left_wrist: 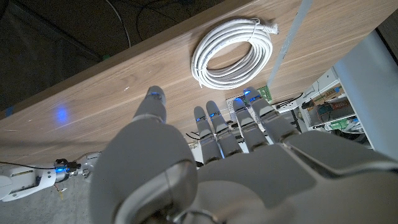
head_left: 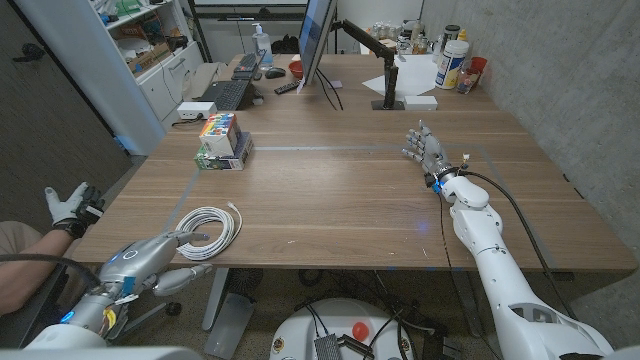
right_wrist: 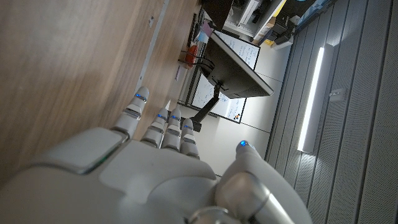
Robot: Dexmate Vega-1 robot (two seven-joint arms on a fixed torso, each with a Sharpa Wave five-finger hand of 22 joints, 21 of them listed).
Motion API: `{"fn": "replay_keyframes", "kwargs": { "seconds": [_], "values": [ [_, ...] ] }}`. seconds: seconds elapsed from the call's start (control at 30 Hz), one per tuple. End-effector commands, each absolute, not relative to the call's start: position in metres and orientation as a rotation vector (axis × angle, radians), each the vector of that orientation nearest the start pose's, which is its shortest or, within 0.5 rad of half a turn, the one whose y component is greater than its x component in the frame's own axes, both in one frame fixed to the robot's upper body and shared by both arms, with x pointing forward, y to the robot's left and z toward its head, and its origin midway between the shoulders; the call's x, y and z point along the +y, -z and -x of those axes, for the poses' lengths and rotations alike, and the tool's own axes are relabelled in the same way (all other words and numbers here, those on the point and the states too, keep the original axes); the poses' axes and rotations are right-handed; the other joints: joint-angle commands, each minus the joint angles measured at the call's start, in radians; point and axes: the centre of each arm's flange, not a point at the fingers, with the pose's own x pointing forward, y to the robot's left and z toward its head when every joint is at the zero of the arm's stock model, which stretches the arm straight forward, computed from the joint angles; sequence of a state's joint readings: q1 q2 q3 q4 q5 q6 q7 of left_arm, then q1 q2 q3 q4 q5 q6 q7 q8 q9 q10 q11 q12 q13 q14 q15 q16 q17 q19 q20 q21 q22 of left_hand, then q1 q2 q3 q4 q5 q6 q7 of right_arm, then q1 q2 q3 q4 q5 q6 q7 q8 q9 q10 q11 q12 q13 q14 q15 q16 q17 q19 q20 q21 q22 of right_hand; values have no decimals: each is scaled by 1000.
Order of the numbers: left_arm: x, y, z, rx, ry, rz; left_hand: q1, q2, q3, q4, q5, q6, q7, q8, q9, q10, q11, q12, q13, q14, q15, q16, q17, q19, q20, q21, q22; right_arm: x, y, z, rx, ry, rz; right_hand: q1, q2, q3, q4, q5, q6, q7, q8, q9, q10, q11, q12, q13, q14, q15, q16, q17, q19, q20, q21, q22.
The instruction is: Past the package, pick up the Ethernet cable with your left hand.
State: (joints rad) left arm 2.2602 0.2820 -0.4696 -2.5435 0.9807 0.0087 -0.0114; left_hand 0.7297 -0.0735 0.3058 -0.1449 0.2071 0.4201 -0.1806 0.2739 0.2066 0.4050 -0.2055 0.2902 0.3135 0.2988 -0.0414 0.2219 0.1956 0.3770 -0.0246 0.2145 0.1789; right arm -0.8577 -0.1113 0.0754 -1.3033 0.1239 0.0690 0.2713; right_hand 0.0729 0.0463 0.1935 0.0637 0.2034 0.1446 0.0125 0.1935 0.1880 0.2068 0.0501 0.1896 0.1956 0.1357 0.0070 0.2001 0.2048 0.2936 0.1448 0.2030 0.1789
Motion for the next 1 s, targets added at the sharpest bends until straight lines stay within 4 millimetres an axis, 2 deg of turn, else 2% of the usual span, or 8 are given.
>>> {"fn": "replay_keyframes", "kwargs": {
  "seconds": [0.03,0.53,1.0],
  "values": [
    [376,153,-291,-253,-272,-1485,11,0,0,-1,7,5,-2,4,4,2,-2,7,5,9,-149,-3,3,-1,-5,-2,2,-285,24,-666,-538,-149,26,-1,1,-4,-4,6,-3,5,4,4,-1,-2,6,0,-5,1,4,0,-5,-3,0,3],
    [390,155,-293,-236,-280,-1428,5,2,-7,5,8,-5,-2,1,5,-3,-3,4,9,0,-145,-8,6,-8,0,-7,2,-284,25,-667,-527,-137,37,-1,1,-4,-4,6,-12,4,1,4,-11,-5,3,0,-9,0,3,0,-6,-3,-1,3],
    [394,152,-308,-182,-258,-1419,0,2,-12,8,9,-9,-2,0,5,-7,-5,2,12,-1,-144,-9,7,-11,2,-8,2,-285,24,-667,-519,-139,41,-2,2,-5,-3,6,-21,2,-1,4,-19,-7,2,0,-13,1,3,0,-12,-1,-3,3]
  ]
}}
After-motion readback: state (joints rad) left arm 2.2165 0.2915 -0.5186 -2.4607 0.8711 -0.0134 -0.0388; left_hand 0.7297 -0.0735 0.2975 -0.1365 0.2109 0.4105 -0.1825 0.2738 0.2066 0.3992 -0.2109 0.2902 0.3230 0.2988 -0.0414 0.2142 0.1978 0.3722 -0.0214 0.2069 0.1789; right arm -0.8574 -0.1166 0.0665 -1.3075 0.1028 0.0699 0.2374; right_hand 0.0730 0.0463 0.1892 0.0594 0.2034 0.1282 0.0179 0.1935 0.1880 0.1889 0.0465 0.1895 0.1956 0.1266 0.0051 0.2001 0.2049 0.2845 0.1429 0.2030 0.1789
